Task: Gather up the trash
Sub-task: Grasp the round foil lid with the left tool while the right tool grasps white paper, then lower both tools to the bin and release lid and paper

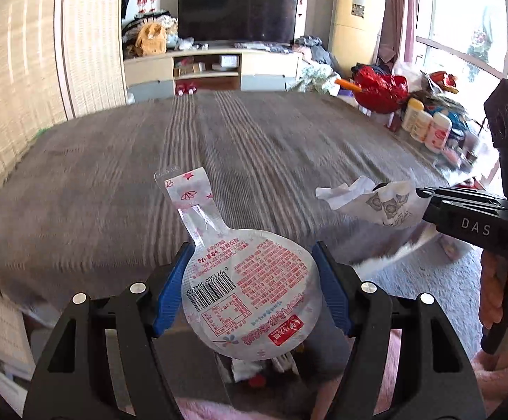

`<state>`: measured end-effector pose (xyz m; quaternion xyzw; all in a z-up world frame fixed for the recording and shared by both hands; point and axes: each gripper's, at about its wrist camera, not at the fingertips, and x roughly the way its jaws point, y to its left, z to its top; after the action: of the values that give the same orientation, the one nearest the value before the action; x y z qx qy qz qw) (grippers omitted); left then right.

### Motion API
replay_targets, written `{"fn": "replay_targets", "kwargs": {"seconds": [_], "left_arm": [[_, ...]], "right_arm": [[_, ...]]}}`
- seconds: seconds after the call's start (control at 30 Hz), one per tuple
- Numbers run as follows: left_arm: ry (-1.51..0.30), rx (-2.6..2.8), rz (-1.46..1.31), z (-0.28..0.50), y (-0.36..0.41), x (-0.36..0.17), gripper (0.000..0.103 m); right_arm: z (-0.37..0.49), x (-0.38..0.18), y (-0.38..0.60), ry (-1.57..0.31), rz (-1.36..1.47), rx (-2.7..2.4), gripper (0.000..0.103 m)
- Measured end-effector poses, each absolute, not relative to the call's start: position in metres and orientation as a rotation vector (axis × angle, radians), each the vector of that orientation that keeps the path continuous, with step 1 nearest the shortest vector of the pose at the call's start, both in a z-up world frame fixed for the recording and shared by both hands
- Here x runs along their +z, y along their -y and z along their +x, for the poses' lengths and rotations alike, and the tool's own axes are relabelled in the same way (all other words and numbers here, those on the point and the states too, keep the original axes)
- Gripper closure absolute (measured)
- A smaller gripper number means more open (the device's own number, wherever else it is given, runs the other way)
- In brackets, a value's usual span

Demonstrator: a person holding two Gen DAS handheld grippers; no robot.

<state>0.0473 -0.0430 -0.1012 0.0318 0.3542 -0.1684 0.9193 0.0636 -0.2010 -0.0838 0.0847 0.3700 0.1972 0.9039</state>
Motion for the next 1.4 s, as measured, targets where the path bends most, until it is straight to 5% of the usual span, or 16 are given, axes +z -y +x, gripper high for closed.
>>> {"fn": "replay_targets", "kwargs": {"seconds": [0.53,1.07,1.23,1.27,1.37,1.4], "left_arm": [[-0.908,-0.407,0.045,0.03,0.052,-0.204,0.037],[-1.075,-0.418,0.015,0.066,0.057,-0.271,0.036],[-1.072,-0.392,-0.002,0.071,0.053,-0.271,0.023],[-1.067,-0.384,0.001,0.07,0.05,-0.269,0.02],[-1.037,-0.355,0.01,0.066,0.04,-0.259,0.011],[-1.027,-0.347,0.013,0.065,0.037,-0.256,0.01]], "right_arm": [[0.046,-0.193,0.194,-0.978,0.286,0.368,0.101],[0.077,-0.228,0.172,-1.049,0.287,0.352,0.097],[0.085,-0.227,0.175,-1.043,0.324,0.316,0.095],[0.085,-0.226,0.176,-1.042,0.32,0.307,0.09],[0.079,-0.217,0.183,-0.986,0.352,0.282,0.016],[0.076,-0.213,0.185,-0.966,0.348,0.271,0.016]]}}
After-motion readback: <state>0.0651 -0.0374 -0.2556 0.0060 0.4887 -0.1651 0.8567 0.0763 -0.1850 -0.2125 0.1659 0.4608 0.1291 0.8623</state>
